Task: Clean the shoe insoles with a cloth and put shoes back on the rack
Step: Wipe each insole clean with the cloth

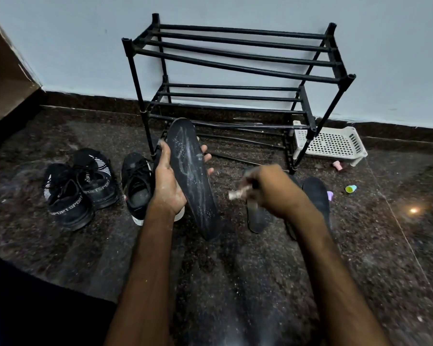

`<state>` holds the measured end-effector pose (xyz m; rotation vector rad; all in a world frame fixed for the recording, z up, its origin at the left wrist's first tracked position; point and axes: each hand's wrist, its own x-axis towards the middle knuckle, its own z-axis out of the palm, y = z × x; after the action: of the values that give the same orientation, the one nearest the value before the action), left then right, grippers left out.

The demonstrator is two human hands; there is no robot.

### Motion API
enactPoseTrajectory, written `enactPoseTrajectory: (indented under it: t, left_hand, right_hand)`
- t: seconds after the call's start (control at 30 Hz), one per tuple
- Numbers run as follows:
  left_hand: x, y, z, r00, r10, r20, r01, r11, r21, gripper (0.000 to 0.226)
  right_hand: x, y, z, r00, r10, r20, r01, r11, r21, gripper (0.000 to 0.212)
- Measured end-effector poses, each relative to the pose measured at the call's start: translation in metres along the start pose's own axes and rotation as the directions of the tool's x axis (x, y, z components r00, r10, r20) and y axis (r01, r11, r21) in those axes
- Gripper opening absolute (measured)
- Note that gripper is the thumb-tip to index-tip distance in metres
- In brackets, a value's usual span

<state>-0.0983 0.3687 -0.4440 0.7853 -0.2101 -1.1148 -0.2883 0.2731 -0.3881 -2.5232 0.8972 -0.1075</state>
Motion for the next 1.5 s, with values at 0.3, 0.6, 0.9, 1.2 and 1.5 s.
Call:
enactPoseTrajectory:
  t: [0.3,0.6,0.9,1.2,1.5]
  left_hand:
    - [-0.006,-0.008,0.01,0.999,-0.031,0.04,0.035,0.996,-0.087,0.074]
    - [-0.022,-0.044,0.044,0.965,-0.24,0.11,0.244,0.97,-0.023,0.054]
    - [-0.014,-0.049,0.038,0.973,-0.213,0.087,0.212,0.977,0.013,0.069]
    - [-0.017,-0.044,0.044,0.978,-0.194,0.079,0.193,0.981,0.019,0.065]
    - [-0.009,-0.021,0.025,0.994,-0.112,0.017,0.113,0.991,-0.068,0.066]
  right_hand:
    - [-0.012,-0.019,0.03,0.929,-0.107,0.354,0.091,0.994,0.062,0.022]
    - [0.004,-0.029,-0.01,0.804,0.143,-0.578,0.059,0.947,0.317,0.022]
    - [-0.007,-0.004,-0.009,0.997,-0.069,-0.025,0.073,0.959,0.275,0.017]
    - [0.002,-0.021,0.007,0.987,-0.041,-0.155,0.073,0.977,0.202,0.014]
    - [-0.003,-0.014,-0.007,0.946,-0.026,-0.324,0.117,0.957,0.264,0.012]
